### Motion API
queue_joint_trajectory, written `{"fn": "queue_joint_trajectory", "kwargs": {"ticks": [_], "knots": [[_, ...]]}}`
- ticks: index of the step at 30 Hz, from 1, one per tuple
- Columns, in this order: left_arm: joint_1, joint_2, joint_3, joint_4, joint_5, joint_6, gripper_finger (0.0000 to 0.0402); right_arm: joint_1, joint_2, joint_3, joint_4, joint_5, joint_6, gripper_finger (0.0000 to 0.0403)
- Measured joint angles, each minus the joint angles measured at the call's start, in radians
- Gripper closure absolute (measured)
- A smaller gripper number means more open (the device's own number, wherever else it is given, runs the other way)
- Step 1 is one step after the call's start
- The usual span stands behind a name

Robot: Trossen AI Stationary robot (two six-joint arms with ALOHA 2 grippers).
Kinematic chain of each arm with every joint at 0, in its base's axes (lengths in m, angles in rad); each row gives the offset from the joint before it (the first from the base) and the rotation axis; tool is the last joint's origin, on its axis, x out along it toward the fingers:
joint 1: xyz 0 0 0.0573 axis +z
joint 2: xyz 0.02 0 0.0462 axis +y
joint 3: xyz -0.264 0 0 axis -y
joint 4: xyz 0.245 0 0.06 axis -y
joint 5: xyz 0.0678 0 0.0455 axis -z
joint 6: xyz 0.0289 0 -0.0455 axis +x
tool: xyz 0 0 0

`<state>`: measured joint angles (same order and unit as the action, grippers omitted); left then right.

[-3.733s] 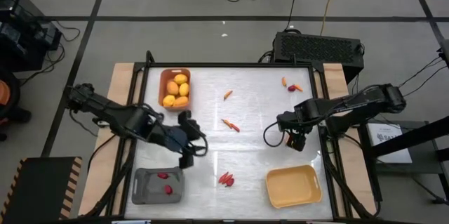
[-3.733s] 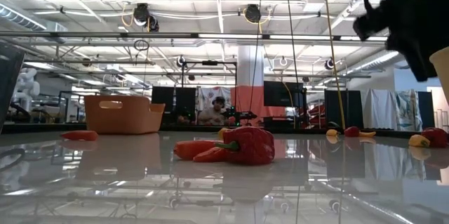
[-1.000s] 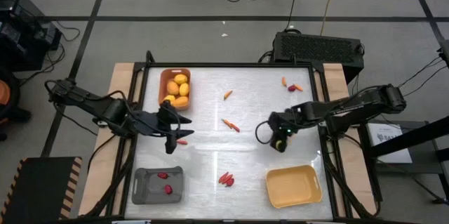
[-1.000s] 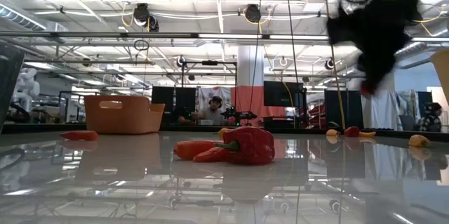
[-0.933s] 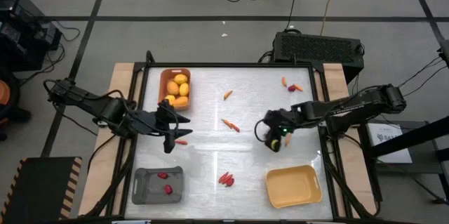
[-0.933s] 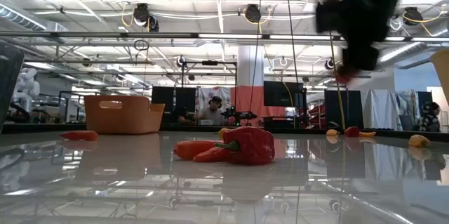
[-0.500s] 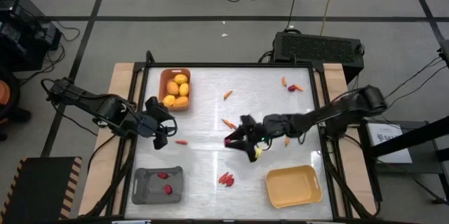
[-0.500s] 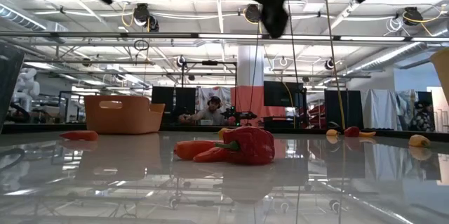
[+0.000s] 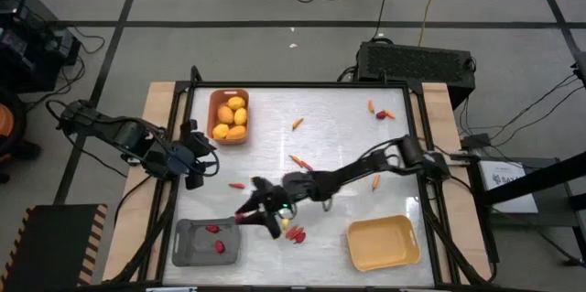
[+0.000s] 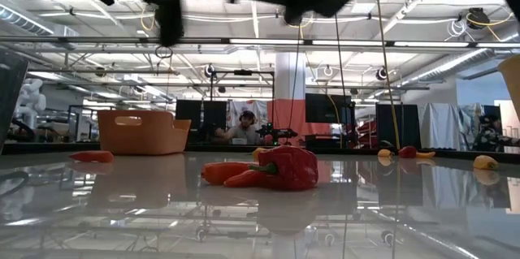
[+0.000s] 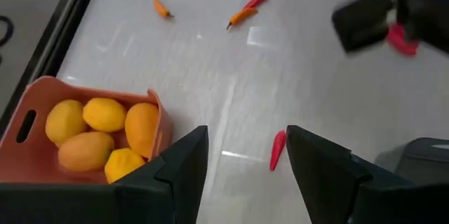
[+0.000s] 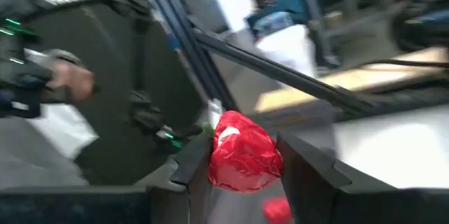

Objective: Sort produce into baskets
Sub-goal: Put the red bell pepper into the black bin

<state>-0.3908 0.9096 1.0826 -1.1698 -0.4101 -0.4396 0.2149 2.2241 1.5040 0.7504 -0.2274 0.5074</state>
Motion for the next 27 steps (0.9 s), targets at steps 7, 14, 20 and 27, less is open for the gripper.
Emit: {"fn": "queue_joint_trajectory", "kwargs": {"ticks": [7, 14, 20, 27], "knots": [[-0.007, -0.061, 0.000, 0.002, 0.041, -0.057, 0.0201, -0.005, 0.185, 0.261, -0.047, -0.124, 0.027, 0.0261], [-0.055, -0.115, 0.000, 0.002, 0.043, -0.112, 0.0201, -0.019, 0.297, 0.481, -0.171, -0.221, 0.027, 0.0261], [-0.088, -0.149, -0.001, 0.003, 0.006, -0.135, 0.0201, -0.038, 0.308, 0.536, -0.317, -0.251, -0.010, 0.0261], [-0.106, -0.173, -0.088, 0.068, -0.021, -0.161, 0.0201, -0.044, 0.308, 0.537, -0.334, -0.251, -0.017, 0.0230]]}}
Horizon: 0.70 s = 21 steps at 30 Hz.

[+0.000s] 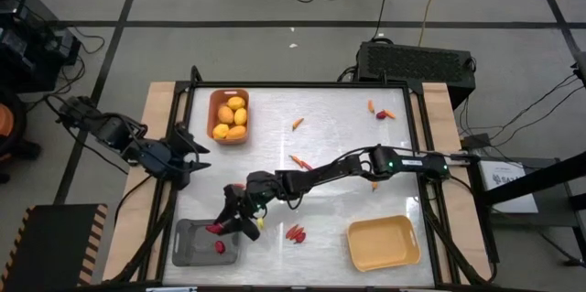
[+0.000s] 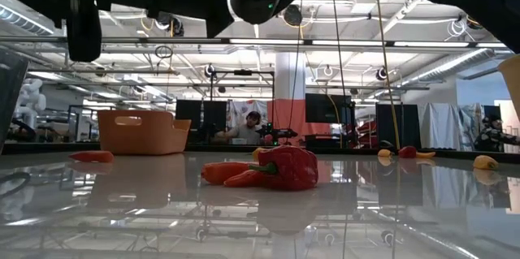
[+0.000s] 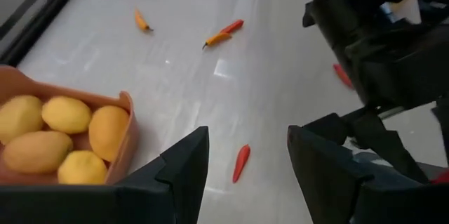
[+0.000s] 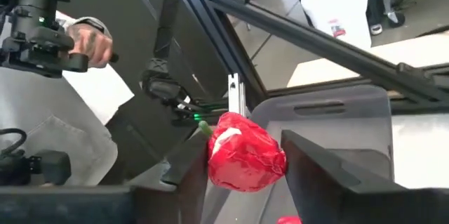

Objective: Sort produce into baskets
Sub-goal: Put the red bell pepper into the black bin

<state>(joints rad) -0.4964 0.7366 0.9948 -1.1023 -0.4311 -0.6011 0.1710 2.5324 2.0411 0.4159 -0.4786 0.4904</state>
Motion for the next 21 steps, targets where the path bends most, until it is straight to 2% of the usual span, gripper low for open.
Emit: {"fn": "queue_joint_trajectory", "kwargs": {"ticks": [7, 14, 18, 21], "knots": [[-0.002, -0.001, -0.068, 0.057, 0.020, -0.049, 0.0201, -0.012, 0.000, 0.000, -0.009, -0.062, -0.001, 0.0188], [-0.002, -0.003, -0.068, 0.115, 0.019, -0.048, 0.0201, -0.042, -0.006, 0.000, -0.036, -0.171, 0.030, 0.0185], [-0.002, -0.002, -0.068, 0.134, 0.018, -0.048, 0.0201, -0.068, -0.041, 0.000, -0.138, -0.244, 0.152, 0.0191], [-0.002, -0.002, -0.068, 0.151, 0.017, -0.044, 0.0201, -0.079, -0.079, 0.000, -0.258, -0.283, 0.167, 0.0193]]}}
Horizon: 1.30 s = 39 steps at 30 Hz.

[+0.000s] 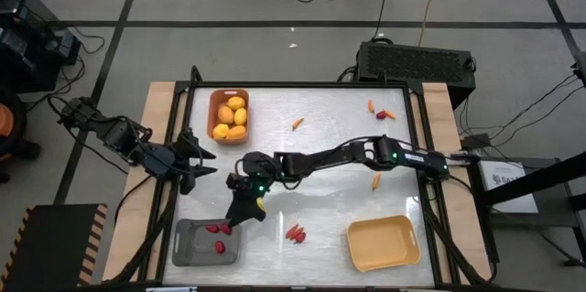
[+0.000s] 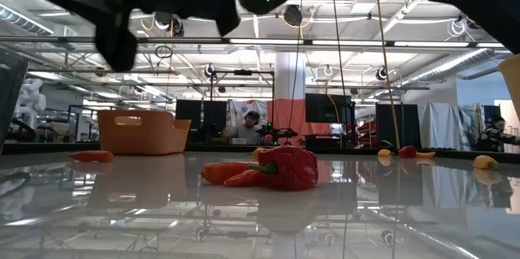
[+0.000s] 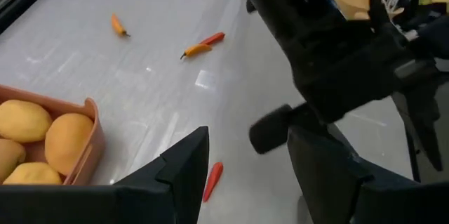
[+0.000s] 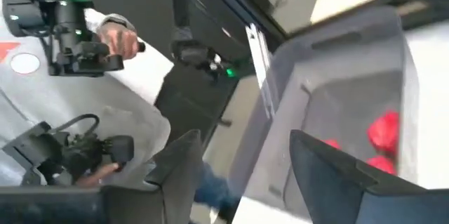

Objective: Sort produce into baskets
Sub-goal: Put the red bell pepper into the black bin

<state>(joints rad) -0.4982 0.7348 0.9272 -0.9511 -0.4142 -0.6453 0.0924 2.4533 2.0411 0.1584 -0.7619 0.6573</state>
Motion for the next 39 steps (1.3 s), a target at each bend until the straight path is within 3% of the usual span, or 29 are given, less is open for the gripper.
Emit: {"fn": "queue_joint_trajectory", "kwargs": {"ticks": [7, 13, 17, 21, 26, 29, 39], "knots": [[0.000, 0.001, 0.000, 0.025, -0.006, 0.006, 0.0201, -0.005, -0.161, 0.000, -0.544, 0.013, -0.160, 0.0193], [0.000, 0.019, 0.000, 0.106, -0.014, 0.057, 0.0201, -0.006, -0.311, 0.000, -0.998, 0.248, -0.284, 0.0193], [0.000, 0.063, 0.000, 0.205, -0.010, 0.134, 0.0201, 0.019, -0.378, 0.000, -1.189, 0.358, -0.285, 0.0193], [0.004, 0.112, 0.001, 0.264, -0.006, 0.193, 0.0201, 0.086, -0.394, 0.000, -1.275, 0.423, -0.285, 0.0193], [0.032, 0.182, 0.000, 0.348, -0.004, 0.206, 0.0201, 0.173, -0.394, -0.010, -1.282, 0.425, -0.282, 0.0193], [0.045, 0.231, 0.001, 0.422, 0.024, 0.205, 0.0201, 0.220, -0.394, -0.044, -1.271, 0.484, -0.281, 0.0193], [0.053, 0.364, 0.001, 0.542, 0.067, 0.022, 0.0201, 0.303, -0.394, -0.146, -1.205, 0.509, -0.464, 0.0193]]}}
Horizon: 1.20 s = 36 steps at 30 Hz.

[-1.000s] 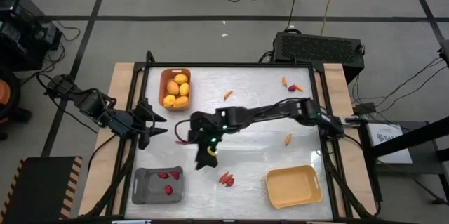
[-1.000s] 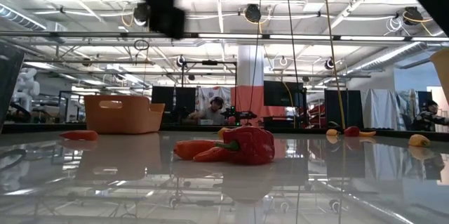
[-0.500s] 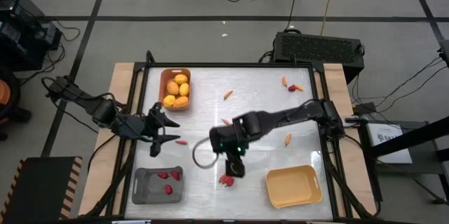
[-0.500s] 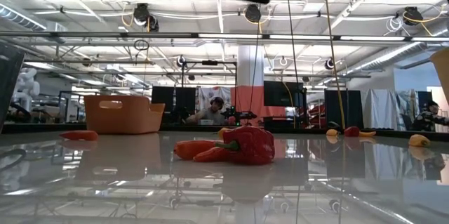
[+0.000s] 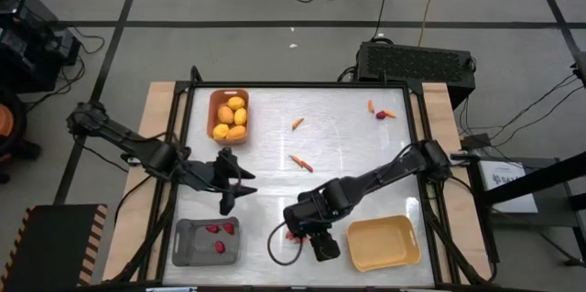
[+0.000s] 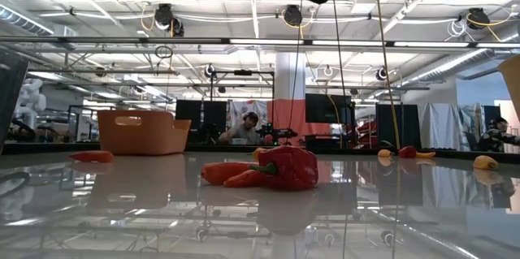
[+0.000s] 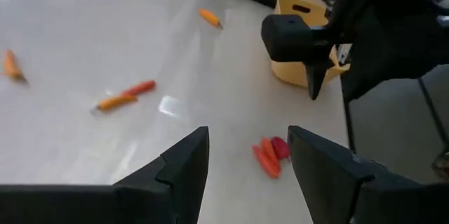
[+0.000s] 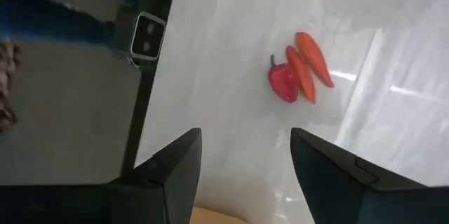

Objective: Sort produce into baskets
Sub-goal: Put the red bell pepper into the black bin

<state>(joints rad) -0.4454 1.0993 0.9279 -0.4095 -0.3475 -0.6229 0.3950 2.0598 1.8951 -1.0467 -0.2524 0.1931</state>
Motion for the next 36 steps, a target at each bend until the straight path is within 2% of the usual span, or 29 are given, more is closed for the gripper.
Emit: {"fn": "queue_joint_trajectory", "kwargs": {"ticks": [4, 8, 13, 20, 23, 28, 36], "knots": [[-0.009, 0.007, 0.000, -0.001, 0.036, -0.025, 0.0201, 0.020, 0.019, -0.059, 0.053, 0.082, 0.057, 0.0193], [-0.023, 0.007, 0.000, -0.023, 0.035, 0.032, 0.0201, 0.029, 0.052, -0.098, 0.112, 0.187, 0.313, 0.0193], [-0.029, 0.007, 0.000, -0.104, 0.046, 0.103, 0.0201, 0.029, 0.107, -0.111, 0.185, 0.201, 0.677, 0.0193], [-0.028, 0.007, 0.000, -0.217, 0.066, 0.197, 0.0201, 0.041, 0.138, -0.111, 0.258, 0.203, 0.965, 0.0193], [-0.028, 0.007, 0.000, -0.219, 0.094, 0.244, 0.0201, 0.052, 0.137, -0.109, 0.260, 0.245, 1.060, 0.0193], [-0.027, 0.007, 0.000, -0.220, 0.097, 0.265, 0.0201, 0.066, 0.137, -0.109, 0.251, 0.315, 1.147, 0.0193], [-0.024, 0.007, 0.000, -0.220, 0.097, 0.266, 0.0201, 0.073, 0.162, -0.108, 0.241, 0.331, 1.122, 0.0193]]}}
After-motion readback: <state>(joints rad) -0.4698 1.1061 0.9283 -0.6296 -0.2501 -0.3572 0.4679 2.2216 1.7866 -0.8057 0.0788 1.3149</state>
